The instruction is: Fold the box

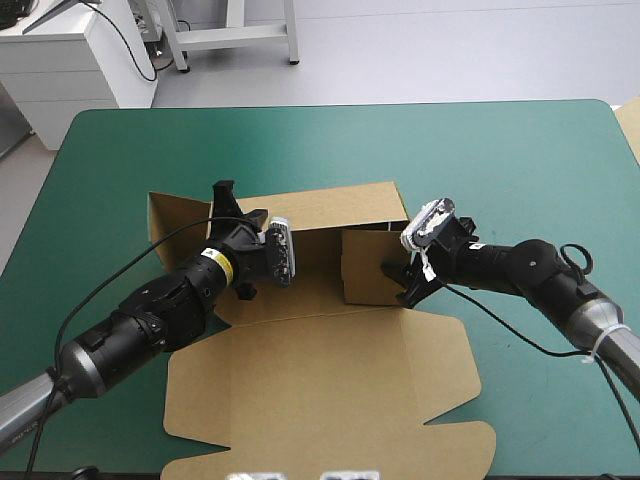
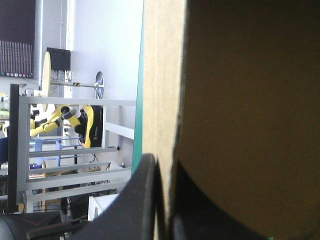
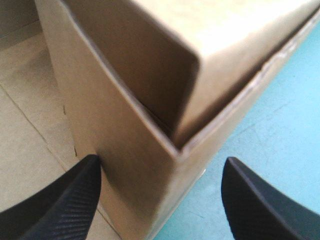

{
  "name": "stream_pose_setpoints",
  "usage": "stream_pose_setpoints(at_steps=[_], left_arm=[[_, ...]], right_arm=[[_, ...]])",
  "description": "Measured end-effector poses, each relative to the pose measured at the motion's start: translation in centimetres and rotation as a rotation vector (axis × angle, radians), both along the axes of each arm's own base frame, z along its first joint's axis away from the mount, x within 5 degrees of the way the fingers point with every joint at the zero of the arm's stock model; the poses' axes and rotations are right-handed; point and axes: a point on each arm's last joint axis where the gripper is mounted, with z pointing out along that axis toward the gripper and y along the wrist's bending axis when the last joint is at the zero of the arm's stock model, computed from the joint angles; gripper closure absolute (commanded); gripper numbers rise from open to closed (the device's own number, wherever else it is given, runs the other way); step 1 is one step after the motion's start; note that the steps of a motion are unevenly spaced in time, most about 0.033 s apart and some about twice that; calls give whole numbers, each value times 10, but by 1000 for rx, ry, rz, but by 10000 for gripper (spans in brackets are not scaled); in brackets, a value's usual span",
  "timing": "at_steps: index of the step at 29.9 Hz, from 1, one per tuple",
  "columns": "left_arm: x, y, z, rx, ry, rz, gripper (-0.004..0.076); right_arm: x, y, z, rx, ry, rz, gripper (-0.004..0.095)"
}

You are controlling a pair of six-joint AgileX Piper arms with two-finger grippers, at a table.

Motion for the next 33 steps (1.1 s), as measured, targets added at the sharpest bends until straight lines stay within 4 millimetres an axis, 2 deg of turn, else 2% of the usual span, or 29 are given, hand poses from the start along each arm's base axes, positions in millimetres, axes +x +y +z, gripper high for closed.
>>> stream_pose_setpoints(at_steps=[9, 11, 13, 18, 20, 26, 28, 30, 33], left_arm=[[-9, -1, -1, 49, 19, 38, 731], [-12, -2, -1, 62, 22, 39, 731], [-14, -4, -1, 74, 25, 42, 731], [-17, -5, -1, 76, 27, 51, 731], [-17, -4, -1, 78, 27, 60, 731], [-18, -3, 0, 74, 30, 71, 728], [-18, -3, 0, 71, 30, 69, 701], [-18, -3, 0, 69, 30, 69, 632], [-18, -4, -1, 46, 44, 73, 474]], right_arm=[[8, 6, -1, 19, 9, 21, 277], [9, 10, -1, 13, 3, 36, 311], [8, 16, -3, 6, 1, 45, 421], [12, 18, -5, -7, -24, 11, 819], [13, 18, -5, 1, -22, -7, 929], [14, 18, -5, 29, -4, -41, 927], [14, 18, -5, 30, -4, -41, 927], [14, 18, -5, 31, -4, -43, 927], [15, 17, -4, 37, -2, -59, 926]])
